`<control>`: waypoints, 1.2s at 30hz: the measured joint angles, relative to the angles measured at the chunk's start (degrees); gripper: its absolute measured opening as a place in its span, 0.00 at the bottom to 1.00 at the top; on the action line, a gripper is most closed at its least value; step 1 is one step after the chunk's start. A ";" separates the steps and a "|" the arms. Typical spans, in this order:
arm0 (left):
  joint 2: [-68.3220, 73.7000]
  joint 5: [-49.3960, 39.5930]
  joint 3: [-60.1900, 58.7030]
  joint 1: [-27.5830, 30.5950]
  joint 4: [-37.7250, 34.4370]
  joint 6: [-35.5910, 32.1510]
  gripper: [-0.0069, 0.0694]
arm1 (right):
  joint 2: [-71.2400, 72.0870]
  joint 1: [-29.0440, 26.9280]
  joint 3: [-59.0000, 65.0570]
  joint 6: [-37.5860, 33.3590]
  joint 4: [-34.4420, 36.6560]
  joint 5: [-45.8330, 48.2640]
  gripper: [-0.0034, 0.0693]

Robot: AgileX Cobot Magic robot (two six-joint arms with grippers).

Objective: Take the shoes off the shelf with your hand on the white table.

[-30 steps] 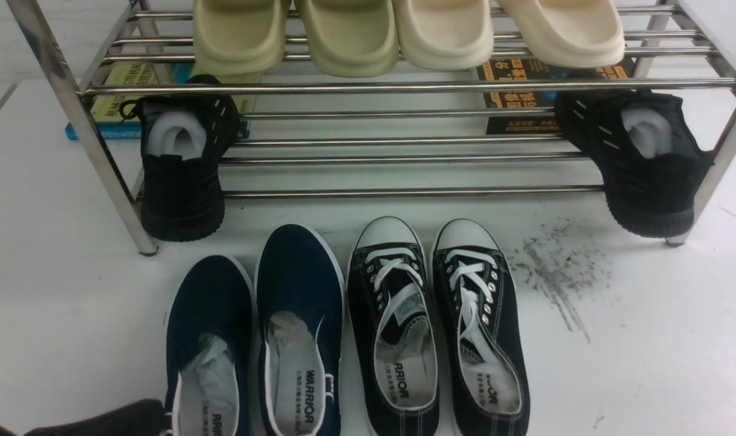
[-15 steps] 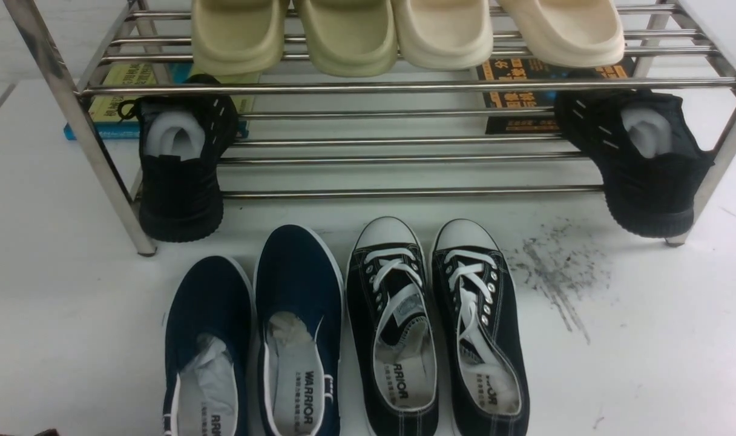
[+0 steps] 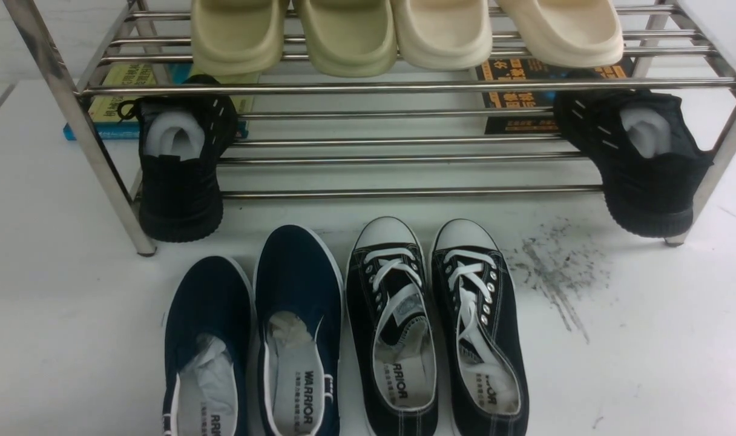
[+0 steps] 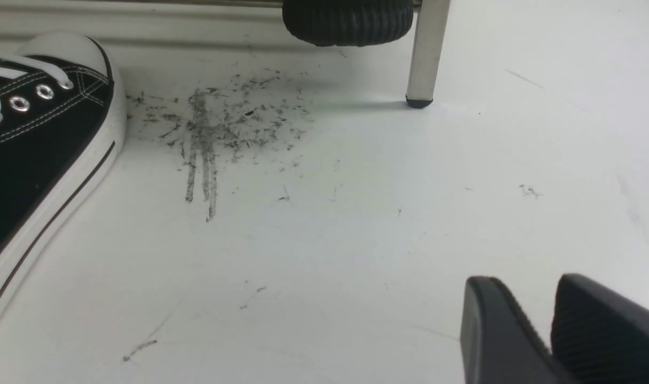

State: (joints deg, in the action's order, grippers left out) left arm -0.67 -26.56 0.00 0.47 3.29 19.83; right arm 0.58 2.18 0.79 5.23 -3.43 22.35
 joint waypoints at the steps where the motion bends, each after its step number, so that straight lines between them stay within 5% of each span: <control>1: 0.00 0.05 0.00 -1.40 0.00 -0.13 0.19 | 0.00 0.00 0.00 0.00 0.00 0.00 0.32; 36: 0.00 1.88 -0.46 -4.39 0.61 -0.18 0.21 | 0.00 0.00 0.00 0.00 -0.11 0.00 0.37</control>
State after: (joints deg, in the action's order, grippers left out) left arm -0.67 -24.68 -0.46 -3.92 3.90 19.65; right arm 0.58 2.18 0.79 5.23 -3.54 22.35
